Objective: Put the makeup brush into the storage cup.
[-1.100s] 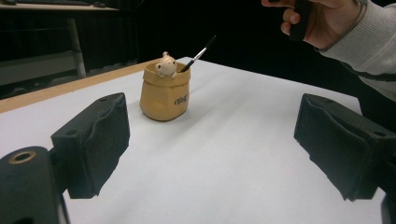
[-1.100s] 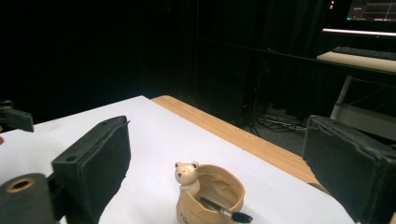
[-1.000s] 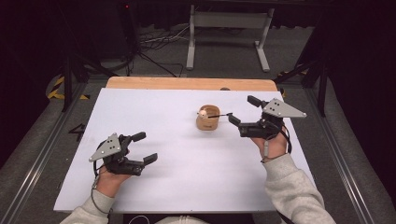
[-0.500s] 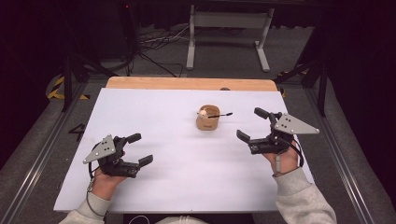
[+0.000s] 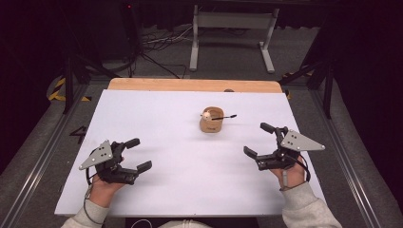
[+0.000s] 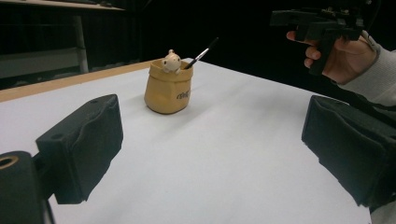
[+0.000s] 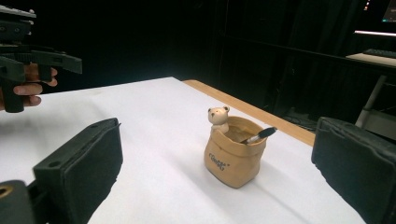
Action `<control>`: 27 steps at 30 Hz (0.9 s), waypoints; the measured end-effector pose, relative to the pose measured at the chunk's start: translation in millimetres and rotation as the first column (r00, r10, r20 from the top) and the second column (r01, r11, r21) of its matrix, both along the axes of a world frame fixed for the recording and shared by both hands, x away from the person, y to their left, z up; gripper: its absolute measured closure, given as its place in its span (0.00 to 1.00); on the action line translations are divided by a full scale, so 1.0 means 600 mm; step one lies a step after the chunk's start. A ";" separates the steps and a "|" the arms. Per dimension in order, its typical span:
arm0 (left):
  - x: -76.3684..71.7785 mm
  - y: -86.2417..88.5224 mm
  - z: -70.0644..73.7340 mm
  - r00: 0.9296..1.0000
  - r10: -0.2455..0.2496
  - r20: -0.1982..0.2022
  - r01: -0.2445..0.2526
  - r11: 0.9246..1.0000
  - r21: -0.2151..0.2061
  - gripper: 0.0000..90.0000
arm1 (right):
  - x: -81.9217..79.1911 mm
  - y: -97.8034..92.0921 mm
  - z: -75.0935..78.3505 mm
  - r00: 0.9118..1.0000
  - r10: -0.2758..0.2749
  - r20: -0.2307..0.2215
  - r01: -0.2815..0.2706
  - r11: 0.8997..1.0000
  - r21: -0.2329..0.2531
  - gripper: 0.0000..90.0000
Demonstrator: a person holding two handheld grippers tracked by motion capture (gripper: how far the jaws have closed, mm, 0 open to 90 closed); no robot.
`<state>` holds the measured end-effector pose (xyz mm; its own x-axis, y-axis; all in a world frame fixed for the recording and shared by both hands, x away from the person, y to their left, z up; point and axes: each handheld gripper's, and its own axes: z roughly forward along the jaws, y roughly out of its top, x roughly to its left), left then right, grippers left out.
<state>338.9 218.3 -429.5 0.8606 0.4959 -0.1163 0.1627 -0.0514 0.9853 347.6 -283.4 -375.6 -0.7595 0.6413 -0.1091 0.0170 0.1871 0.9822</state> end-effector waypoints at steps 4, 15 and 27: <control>-0.002 0.002 0.000 1.000 -0.001 -0.003 0.001 1.000 0.003 0.07 | -0.002 0.003 -0.012 1.000 0.009 -0.006 -0.009 1.000 0.006 0.03; -0.004 0.009 -0.009 1.000 0.012 -0.027 -0.012 1.000 -0.008 0.07 | -0.005 0.009 -0.043 1.000 0.014 -0.019 -0.013 1.000 0.013 0.03; -0.003 0.008 -0.025 0.999 0.028 -0.043 -0.028 1.000 -0.008 0.07 | -0.003 0.004 -0.073 1.000 0.002 -0.027 -0.001 1.000 0.008 0.03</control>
<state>336.9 222.9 -444.3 0.8404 0.5187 -0.1574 0.2065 -0.0380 0.9777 345.9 -280.9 -419.7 -0.7631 0.6410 -0.0829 0.0435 0.1789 0.9829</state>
